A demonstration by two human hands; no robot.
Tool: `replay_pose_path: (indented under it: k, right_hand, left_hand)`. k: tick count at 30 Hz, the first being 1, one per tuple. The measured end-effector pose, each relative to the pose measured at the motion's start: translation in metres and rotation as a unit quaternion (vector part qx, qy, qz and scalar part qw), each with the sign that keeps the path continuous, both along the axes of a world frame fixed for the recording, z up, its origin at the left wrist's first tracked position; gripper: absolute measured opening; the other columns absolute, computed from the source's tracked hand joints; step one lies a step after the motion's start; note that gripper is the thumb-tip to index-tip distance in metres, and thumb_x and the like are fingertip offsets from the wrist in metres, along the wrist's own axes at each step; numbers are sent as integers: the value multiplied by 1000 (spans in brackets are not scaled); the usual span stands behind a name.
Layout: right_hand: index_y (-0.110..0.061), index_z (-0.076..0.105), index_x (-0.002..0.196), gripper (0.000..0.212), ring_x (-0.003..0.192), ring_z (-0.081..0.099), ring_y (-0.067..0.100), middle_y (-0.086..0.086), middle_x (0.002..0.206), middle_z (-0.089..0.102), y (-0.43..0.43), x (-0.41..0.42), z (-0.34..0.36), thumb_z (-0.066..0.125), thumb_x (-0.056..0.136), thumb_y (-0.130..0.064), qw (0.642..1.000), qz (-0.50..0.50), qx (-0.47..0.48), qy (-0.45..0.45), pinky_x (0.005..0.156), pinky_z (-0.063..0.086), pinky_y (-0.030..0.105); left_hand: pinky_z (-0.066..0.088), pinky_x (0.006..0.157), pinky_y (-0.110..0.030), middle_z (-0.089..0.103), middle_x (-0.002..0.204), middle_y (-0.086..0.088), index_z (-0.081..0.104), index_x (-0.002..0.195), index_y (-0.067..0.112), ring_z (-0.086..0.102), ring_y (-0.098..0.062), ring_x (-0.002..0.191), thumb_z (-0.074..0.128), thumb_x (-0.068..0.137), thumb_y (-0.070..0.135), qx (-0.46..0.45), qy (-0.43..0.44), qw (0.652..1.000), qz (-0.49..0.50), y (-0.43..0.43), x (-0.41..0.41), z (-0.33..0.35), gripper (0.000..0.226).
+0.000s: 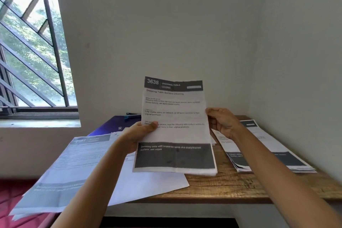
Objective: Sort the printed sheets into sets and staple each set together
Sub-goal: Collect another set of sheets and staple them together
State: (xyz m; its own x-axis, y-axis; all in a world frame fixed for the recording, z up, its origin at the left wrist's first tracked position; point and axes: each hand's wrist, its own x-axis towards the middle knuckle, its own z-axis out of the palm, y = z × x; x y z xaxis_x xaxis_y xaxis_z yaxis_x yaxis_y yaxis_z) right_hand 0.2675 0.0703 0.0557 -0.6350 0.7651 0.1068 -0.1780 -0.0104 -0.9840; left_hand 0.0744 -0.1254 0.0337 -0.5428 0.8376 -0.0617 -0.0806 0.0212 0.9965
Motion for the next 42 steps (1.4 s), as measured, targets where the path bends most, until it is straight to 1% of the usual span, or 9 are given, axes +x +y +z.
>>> replay_pose_path:
  k: [3,8,13,18,25,29,34,38,42]
  right_hand:
    - [-3,66,94,11,65,67,17,8,77,72,5,-2,9,57,94,-9,1000,-27,3,7,58,58,32]
    - [-11,64,87,12,50,65,8,-2,61,69,8,-3,24,55,95,-7,995,-80,-10,62,42,51,24]
    - [-18,63,84,13,67,59,14,2,78,65,9,-2,37,57,95,-12,989,-111,-8,101,61,49,27]
    - [-16,62,80,19,59,58,12,1,73,64,8,-1,43,55,94,-4,983,-133,-16,125,54,51,24]
    - [-11,60,73,27,41,58,3,-4,53,64,7,2,52,51,93,4,977,-134,-37,165,44,50,17]
    - [-11,60,72,29,44,58,3,-3,57,64,8,3,63,48,94,3,972,-148,-11,180,45,49,17]
    - [-16,61,72,27,60,56,11,0,71,60,10,0,76,49,95,-7,965,-179,64,180,55,47,23]
    - [-18,61,75,22,62,57,12,0,75,61,11,-1,81,55,95,-17,960,-186,66,198,57,49,25]
    - [-20,62,75,22,64,56,14,0,76,61,12,-2,84,54,95,-15,958,-189,54,209,62,51,28]
  left_hand:
    - [61,67,-36,72,100,-14,65,105,8,71,-25,76,63,91,18,-15,28,999,-22,0,0,-2,17]
    - [61,70,-35,72,103,-14,67,102,7,71,-24,75,62,91,17,-11,43,998,-33,2,3,-2,15]
    - [61,63,-32,75,90,-9,66,101,9,72,-21,70,61,92,15,-11,53,998,-46,3,7,5,11]
    - [61,66,-34,72,103,-13,65,106,7,72,-23,75,60,92,11,-5,43,997,-71,1,14,11,15]
    - [61,63,-34,75,94,-9,62,106,14,72,-24,75,58,94,26,6,59,996,-60,-1,15,27,17]
    - [60,58,-33,74,94,-10,61,109,14,72,-25,75,56,95,30,44,55,997,-32,6,18,33,22]
    - [61,63,-35,72,102,-13,58,114,10,71,-27,81,58,94,30,95,45,994,-3,19,26,35,29]
    - [59,72,-39,70,106,-14,57,115,8,70,-29,86,61,91,32,115,58,991,35,26,29,32,34]
    - [60,68,-36,71,102,-11,58,107,12,70,-26,84,63,90,33,123,66,989,46,30,31,29,27]
